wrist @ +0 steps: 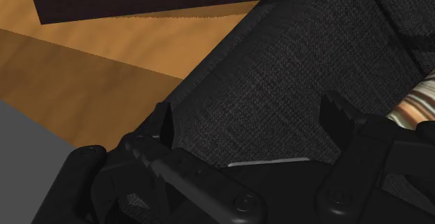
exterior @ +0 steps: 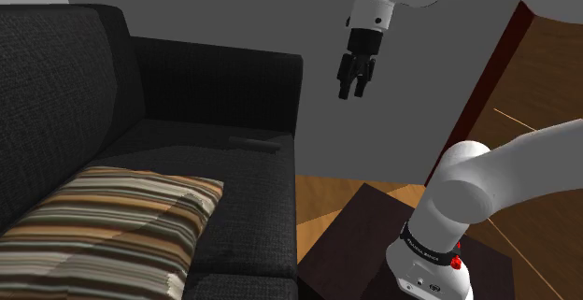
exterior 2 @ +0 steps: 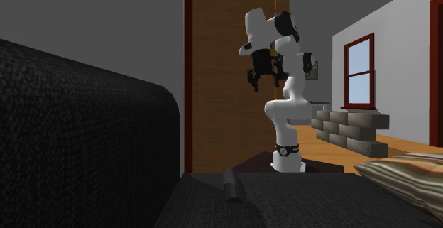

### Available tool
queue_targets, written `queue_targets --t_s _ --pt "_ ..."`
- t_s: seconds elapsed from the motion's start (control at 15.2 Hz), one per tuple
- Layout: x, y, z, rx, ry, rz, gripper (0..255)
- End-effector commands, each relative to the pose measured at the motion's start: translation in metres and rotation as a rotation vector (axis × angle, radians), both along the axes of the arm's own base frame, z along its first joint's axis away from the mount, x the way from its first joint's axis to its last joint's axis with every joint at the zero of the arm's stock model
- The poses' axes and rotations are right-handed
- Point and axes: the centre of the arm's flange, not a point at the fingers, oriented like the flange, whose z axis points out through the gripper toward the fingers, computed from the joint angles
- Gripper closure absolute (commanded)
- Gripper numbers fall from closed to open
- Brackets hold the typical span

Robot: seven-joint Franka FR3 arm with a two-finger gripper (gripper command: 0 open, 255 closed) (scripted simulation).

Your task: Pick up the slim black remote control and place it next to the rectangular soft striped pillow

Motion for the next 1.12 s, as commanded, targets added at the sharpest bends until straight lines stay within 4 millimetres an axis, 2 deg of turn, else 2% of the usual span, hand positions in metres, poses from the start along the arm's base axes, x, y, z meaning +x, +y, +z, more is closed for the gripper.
queue_targets --t_s 0.0,0.53,1.06 --pt "0.000 0.000 0.000 0.000 0.000 0.000 0" --pt "0.077 -0.009 -0.068 -0.015 -0.042 0.177 0" --pt "0.157 -0.004 -0.133 -0.030 -0.083 0.354 0"
